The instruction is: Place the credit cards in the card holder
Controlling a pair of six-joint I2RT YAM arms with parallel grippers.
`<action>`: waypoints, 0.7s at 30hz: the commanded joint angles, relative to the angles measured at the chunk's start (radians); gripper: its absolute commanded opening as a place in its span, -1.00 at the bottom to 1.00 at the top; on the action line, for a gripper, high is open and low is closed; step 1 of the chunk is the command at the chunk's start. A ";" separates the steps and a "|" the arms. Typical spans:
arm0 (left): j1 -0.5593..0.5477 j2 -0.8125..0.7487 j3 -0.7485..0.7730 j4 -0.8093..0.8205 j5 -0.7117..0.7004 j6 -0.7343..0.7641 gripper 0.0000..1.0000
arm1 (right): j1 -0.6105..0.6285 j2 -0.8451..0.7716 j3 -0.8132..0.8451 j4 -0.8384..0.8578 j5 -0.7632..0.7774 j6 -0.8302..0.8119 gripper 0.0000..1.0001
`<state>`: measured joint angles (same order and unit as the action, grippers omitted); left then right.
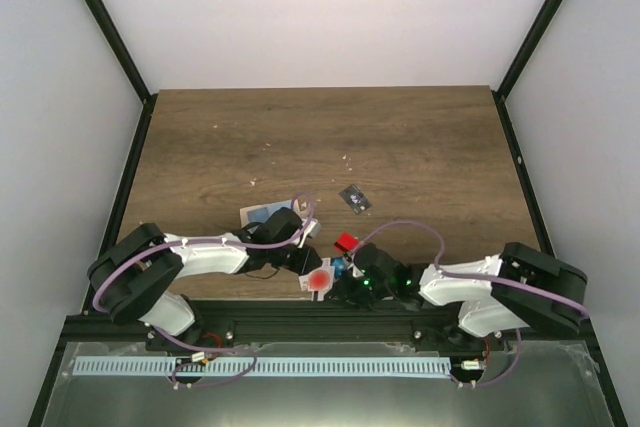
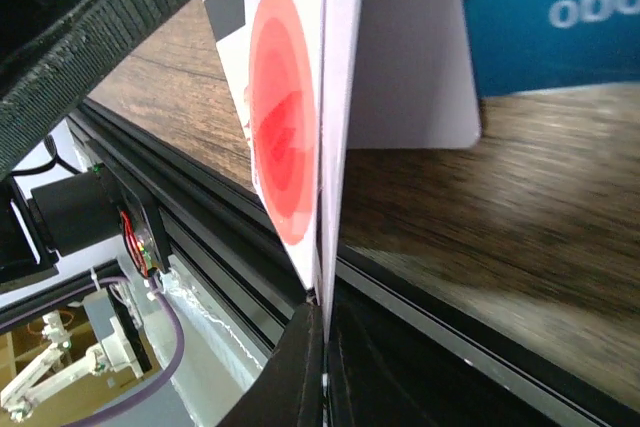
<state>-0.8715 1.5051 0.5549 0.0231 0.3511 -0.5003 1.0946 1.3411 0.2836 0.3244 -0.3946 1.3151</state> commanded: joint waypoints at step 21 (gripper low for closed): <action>0.221 -0.296 -0.012 -0.014 0.118 -0.007 -0.11 | -0.422 -0.396 0.082 -0.172 -0.254 -0.541 -0.99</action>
<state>-0.7326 1.2926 0.6151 -0.0605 0.3012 -0.5194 0.7387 0.8753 0.3153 -0.0830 -0.3885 0.9592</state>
